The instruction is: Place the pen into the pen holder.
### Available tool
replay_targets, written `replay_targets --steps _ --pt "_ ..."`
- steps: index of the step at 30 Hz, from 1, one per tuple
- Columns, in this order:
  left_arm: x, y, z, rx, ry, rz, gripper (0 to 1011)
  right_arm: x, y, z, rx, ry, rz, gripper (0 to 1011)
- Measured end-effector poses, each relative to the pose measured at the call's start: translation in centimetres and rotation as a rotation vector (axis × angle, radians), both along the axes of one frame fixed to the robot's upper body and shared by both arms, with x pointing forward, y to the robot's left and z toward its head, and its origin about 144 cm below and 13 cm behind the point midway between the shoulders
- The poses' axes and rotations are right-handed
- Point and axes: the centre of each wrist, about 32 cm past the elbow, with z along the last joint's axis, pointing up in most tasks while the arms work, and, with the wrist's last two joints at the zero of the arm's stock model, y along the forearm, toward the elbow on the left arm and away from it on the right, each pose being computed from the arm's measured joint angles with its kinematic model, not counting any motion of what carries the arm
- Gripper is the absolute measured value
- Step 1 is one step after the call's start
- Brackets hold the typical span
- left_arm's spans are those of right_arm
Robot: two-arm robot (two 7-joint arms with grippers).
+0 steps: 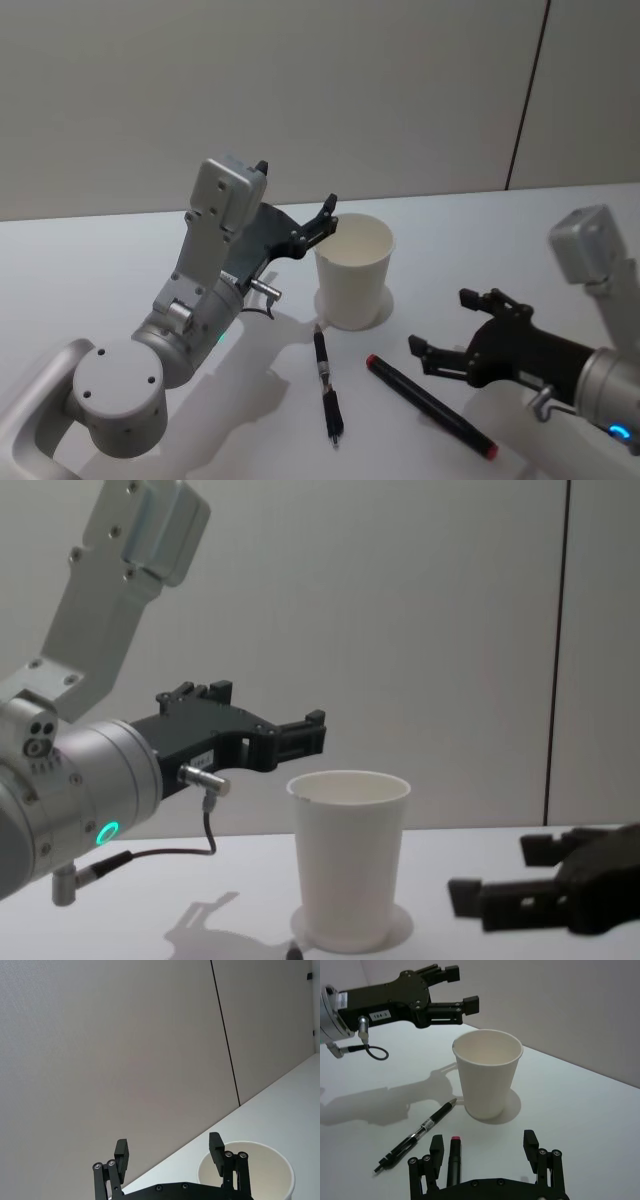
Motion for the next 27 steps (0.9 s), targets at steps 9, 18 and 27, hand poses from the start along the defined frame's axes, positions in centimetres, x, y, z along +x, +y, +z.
replay_targets --steps 9,18,27 --pt "0.0 0.0 0.0 0.0 0.0 0.0 1001 0.2 1.8 -1.2 -0.091 -0.049 0.009 1002" --pt "0.0 0.0 0.0 0.0 0.0 0.0 1001 0.1 3.3 -1.9 -0.133 -0.064 -0.01 1001" --pt "0.0 0.0 0.0 0.0 0.0 0.0 1001 -0.3 4.3 -2.0 -0.15 -0.027 -0.036 1001"
